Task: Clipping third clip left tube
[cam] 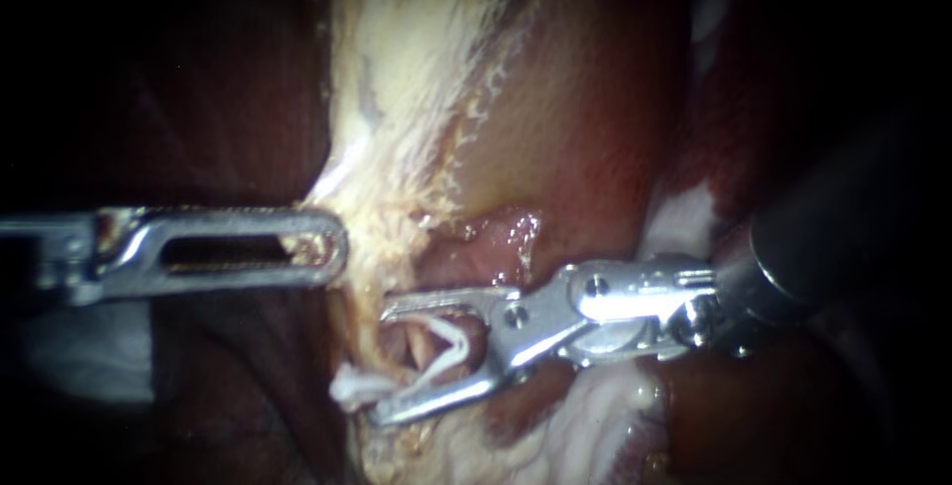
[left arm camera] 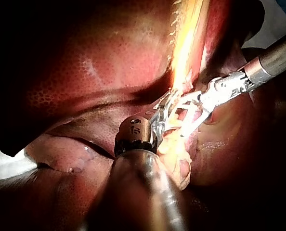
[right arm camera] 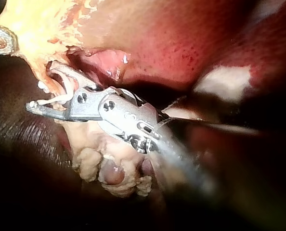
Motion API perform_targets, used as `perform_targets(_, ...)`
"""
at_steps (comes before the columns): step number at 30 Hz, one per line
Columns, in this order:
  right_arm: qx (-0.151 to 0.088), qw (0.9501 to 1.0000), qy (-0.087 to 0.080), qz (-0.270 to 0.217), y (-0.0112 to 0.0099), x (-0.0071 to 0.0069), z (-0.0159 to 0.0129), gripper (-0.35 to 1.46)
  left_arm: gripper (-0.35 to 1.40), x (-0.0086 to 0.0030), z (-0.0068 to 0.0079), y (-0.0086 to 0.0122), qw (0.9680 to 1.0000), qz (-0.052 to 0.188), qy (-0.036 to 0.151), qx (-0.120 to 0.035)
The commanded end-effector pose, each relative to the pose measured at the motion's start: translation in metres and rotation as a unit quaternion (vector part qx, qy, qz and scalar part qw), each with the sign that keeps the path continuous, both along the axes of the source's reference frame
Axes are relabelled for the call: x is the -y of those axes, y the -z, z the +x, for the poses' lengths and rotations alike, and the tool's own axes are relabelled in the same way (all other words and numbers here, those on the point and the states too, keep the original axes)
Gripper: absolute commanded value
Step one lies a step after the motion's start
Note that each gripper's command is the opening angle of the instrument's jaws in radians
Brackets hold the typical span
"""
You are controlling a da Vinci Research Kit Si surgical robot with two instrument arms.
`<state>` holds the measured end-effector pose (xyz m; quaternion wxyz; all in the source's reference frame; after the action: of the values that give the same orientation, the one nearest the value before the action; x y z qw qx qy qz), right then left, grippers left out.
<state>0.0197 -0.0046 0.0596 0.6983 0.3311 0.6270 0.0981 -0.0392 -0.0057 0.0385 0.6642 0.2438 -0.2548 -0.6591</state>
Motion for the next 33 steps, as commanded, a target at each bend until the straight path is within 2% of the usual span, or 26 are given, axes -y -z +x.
perform_targets(1, -0.002, 0.9999, 0.002, 0.010, 0.0003, 0.0000, 0.0001, 0.60, -0.35, 0.0000, 0.0000, -0.0002, 1.0000, 0.000, -0.001, 0.001)
perform_targets(5, -0.012, 0.9996, 0.009, 0.025, 0.0006, 0.0002, 0.0005, 0.60, -0.35, -0.0001, 0.0000, -0.0005, 1.0000, 0.000, -0.001, 0.001)
perform_targets(9, -0.016, 0.9992, 0.010, 0.036, 0.0005, 0.0003, 0.0011, 0.60, -0.35, -0.0002, 0.0000, -0.0006, 1.0000, 0.000, -0.001, 0.001)
perform_targets(16, -0.038, 0.9973, 0.012, 0.061, 0.0003, 0.0004, 0.0024, 0.60, -0.35, -0.0003, -0.0001, -0.0007, 1.0000, 0.000, -0.001, 0.001)
perform_targets(21, -0.049, 0.9956, 0.001, 0.080, 0.0002, 0.0001, 0.0032, 0.59, -0.35, -0.0003, -0.0002, -0.0008, 1.0000, 0.000, -0.001, 0.001)
perform_targets(33, -0.055, 0.9930, -0.011, 0.103, -0.0006, -0.0004, 0.0043, 0.59, -0.35, -0.0002, -0.0004, -0.0007, 1.0000, 0.000, 0.000, 0.000)
